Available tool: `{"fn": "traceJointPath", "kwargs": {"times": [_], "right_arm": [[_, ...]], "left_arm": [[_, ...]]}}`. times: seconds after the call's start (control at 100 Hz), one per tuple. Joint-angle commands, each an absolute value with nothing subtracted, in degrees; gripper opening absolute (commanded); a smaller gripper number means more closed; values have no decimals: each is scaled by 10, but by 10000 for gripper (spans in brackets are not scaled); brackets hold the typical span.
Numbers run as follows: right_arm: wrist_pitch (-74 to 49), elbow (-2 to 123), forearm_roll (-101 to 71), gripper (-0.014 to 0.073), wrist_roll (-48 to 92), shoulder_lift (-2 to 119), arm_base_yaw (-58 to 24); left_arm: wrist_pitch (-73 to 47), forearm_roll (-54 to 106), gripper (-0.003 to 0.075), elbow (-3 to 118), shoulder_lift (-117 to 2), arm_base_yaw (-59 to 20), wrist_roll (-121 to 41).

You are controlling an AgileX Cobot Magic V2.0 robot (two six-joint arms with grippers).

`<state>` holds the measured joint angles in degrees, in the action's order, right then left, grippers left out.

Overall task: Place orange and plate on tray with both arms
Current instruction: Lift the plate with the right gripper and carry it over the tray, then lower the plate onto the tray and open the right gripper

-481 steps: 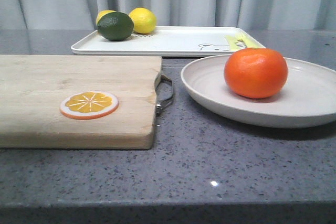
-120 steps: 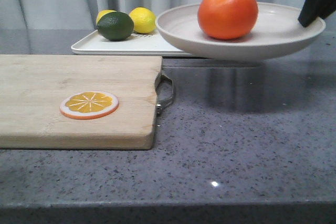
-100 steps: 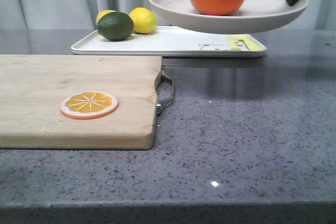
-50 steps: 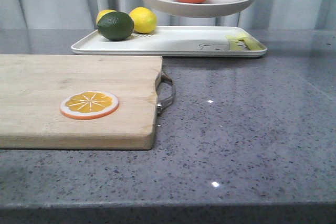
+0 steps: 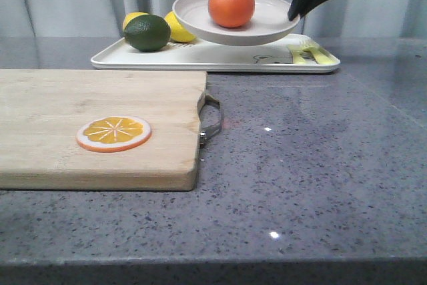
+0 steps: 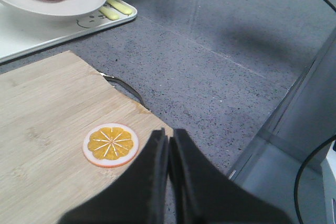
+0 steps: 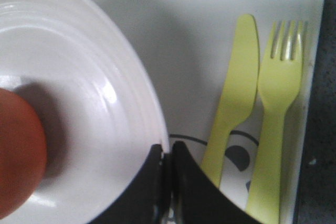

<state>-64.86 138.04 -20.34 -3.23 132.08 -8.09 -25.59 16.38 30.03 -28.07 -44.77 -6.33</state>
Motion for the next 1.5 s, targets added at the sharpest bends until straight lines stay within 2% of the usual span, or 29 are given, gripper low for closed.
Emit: {"fn": "traceJointPath", "kwargs": {"times": [0.0, 0.29, 0.92, 1.0, 1.12, 1.19, 1.49], "right_arm": [[-600, 1401, -232, -66, -34, 1292, -80], [-551, 1401, -233, -66, -34, 1304, -80], [-562, 1401, -238, -62, -34, 1335, -80], [-562, 1401, -238, -13, -34, 1335, -80], [-562, 1401, -244, 128, -34, 1335, -80], [-562, 1401, -248, 171, -34, 1334, -80], [-574, 1401, -245, 173, -33, 1294, -80]], "left_arm": [[-219, 169, -20, 316, -282, -447, -62], [-219, 169, -20, 316, -282, -447, -62], [-218, 169, -20, 316, -282, -447, -62], [-218, 169, -20, 316, -282, -447, -62], [-218, 169, -20, 316, -282, -447, -62], [-218, 169, -20, 316, -282, -447, -62], [-218, 169, -20, 316, -282, -447, -62]]}}
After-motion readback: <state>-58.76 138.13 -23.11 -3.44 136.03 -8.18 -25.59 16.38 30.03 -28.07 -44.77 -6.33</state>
